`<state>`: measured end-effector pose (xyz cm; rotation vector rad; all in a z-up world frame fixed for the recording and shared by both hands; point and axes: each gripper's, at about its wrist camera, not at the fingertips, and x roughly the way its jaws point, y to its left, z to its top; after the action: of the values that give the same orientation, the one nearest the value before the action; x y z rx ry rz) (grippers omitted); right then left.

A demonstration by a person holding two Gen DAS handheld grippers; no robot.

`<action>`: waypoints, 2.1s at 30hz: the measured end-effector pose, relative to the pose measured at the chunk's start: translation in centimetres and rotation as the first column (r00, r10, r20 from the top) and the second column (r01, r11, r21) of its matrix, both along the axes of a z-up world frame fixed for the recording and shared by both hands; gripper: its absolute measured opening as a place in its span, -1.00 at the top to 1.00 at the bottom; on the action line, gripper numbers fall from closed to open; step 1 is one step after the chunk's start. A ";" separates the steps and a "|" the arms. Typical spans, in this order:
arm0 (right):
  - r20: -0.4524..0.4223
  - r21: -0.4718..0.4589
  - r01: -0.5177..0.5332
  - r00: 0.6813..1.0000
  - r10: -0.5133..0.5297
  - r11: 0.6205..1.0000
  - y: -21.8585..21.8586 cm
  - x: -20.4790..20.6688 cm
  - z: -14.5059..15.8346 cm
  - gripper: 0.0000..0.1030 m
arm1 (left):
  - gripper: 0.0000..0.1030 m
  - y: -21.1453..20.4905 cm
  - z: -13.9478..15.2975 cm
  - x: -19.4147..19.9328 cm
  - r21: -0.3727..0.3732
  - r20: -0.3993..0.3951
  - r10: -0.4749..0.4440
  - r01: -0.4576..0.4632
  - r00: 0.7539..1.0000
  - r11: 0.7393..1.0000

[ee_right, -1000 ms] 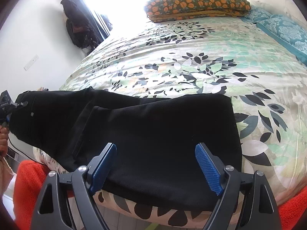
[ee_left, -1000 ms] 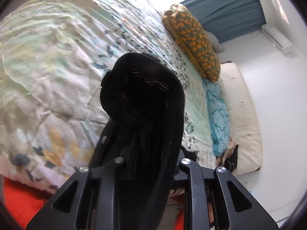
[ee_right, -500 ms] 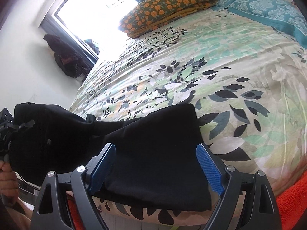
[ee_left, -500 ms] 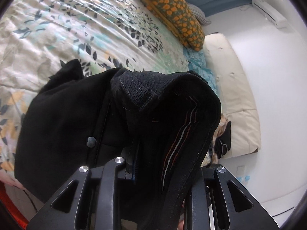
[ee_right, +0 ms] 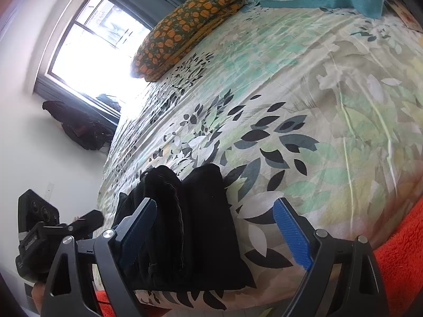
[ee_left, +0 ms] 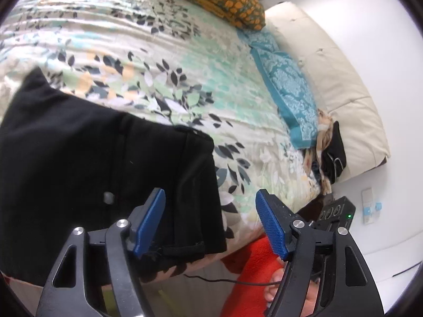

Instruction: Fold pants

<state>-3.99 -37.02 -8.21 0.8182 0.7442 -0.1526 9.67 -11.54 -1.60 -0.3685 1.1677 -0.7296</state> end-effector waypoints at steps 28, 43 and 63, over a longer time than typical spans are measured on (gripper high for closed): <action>-0.167 -0.244 -0.474 0.880 0.445 0.846 11.7 3.6 1.1 0.65 | -0.68 17.4 -5.3 -1.4 0.125 0.161 0.288 -0.309 0.944 0.943; 0.030 -0.170 -0.363 0.927 0.373 0.916 9.1 5.0 5.4 0.12 | -0.68 6.0 -6.4 -5.2 0.418 0.360 -0.222 0.056 0.906 0.907; -0.231 -0.054 -0.411 0.892 0.389 0.910 9.6 2.6 -2.8 0.40 | -0.72 6.3 -7.1 -7.2 0.486 0.337 -0.244 0.054 0.909 0.872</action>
<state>-1.41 -27.38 -11.06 0.5391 1.0876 0.0949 2.52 -5.27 -8.74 0.2750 0.9548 -0.5956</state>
